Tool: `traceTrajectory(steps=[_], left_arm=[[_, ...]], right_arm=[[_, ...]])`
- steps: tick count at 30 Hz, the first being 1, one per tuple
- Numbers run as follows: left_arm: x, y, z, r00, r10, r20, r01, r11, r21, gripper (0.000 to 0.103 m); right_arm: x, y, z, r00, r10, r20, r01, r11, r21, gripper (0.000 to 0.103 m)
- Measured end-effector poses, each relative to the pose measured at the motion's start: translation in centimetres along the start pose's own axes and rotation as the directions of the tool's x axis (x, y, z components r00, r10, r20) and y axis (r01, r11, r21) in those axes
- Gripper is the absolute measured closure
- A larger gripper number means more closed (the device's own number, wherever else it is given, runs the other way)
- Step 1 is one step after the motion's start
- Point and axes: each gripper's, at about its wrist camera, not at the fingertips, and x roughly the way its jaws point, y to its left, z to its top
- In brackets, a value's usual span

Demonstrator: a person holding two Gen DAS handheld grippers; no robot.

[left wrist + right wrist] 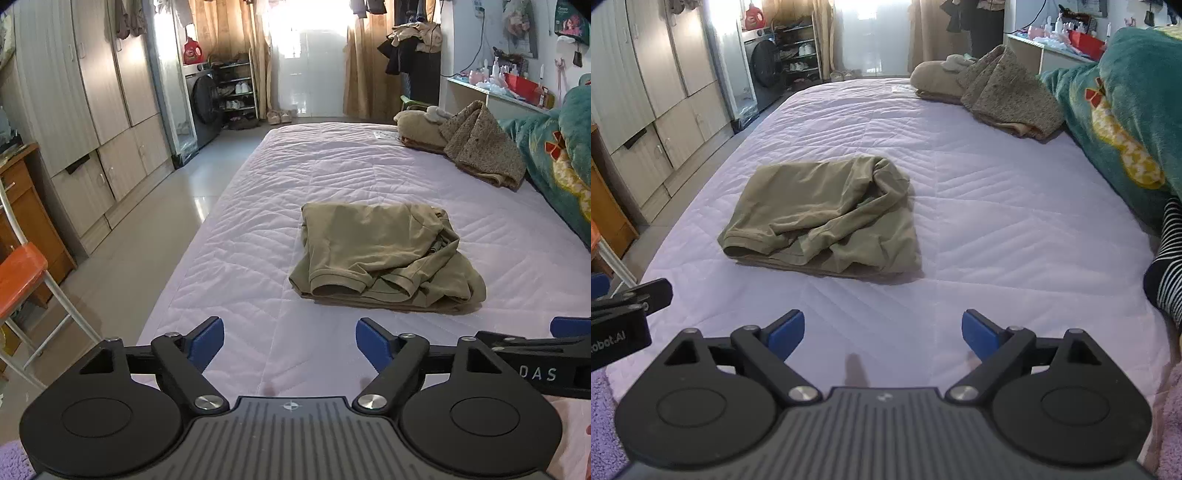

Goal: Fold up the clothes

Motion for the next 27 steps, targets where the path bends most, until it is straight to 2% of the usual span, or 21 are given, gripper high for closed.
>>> traceTrajectory(steps=[6, 9, 11, 17, 24, 27], left_arm=[[0.3, 0.4, -0.1, 1.0, -0.014, 0.006, 0.014, 1.0, -0.014, 0.019], [0.1, 0.3, 0.0, 1.0, -0.01, 0.021, 0.01, 1.0, -0.011, 0.007], [0.0, 0.2, 0.1, 0.999, -0.007, 0.034, 0.007, 1.0, -0.006, 0.002], [0.0, 0.4, 0.2, 0.999, -0.024, 0.031, 0.025, 1.0, -0.014, 0.0], [0.1, 0.3, 0.4, 0.999, 0.018, 0.047, -0.018, 1.0, 0.011, 0.0], [0.1, 0.6, 0.7, 0.998, 0.015, 0.064, -0.016, 1.0, 0.016, 0.0]], right_arm=[[0.7, 0.3, -0.2, 1.0, -0.003, -0.023, 0.002, 1.0, -0.02, 0.009], [0.8, 0.4, -0.2, 1.0, -0.007, -0.027, 0.006, 1.0, -0.024, 0.009], [0.9, 0.5, -0.3, 1.0, -0.01, -0.029, 0.009, 1.0, -0.029, 0.009], [1.2, 0.4, -0.2, 0.999, -0.011, -0.037, 0.009, 0.999, -0.033, 0.009], [1.3, 0.4, -0.1, 0.999, -0.009, -0.041, 0.008, 0.999, -0.037, 0.009], [1.3, 0.4, -0.1, 0.999, -0.006, -0.044, 0.004, 0.999, -0.041, 0.008]])
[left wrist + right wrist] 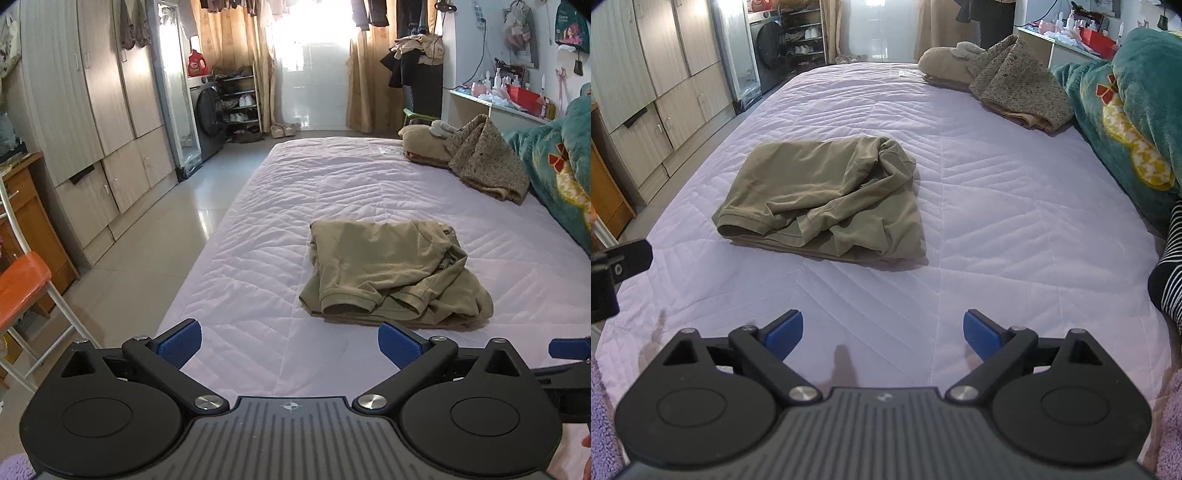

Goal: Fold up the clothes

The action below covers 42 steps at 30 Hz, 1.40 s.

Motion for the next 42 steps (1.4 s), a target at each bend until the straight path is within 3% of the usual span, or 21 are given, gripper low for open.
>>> traceTrajectory(steps=[5, 11, 18, 42], left_arm=[[-0.6, -0.4, 0.4, 0.996, 0.076, 0.05, -0.078, 0.996, 0.047, 0.0], [-0.3, -0.2, 0.7, 1.0, -0.013, 0.017, 0.012, 1.0, 0.025, 0.0], [0.1, -0.9, 0.0, 0.999, -0.04, 0.007, 0.04, 0.998, 0.043, 0.0], [0.5, -1.5, -0.2, 0.999, -0.032, 0.011, 0.031, 0.998, 0.063, 0.0]], right_arm=[[0.0, 0.1, 0.0, 1.0, -0.002, -0.002, 0.002, 1.0, -0.008, 0.008], [0.0, 0.2, 0.0, 1.0, -0.004, -0.005, 0.004, 1.0, -0.015, 0.008], [0.2, 0.1, -0.1, 1.0, -0.007, -0.013, 0.006, 1.0, -0.018, 0.008], [0.8, -0.1, -0.1, 0.999, -0.004, -0.045, 0.002, 1.0, -0.028, 0.007]])
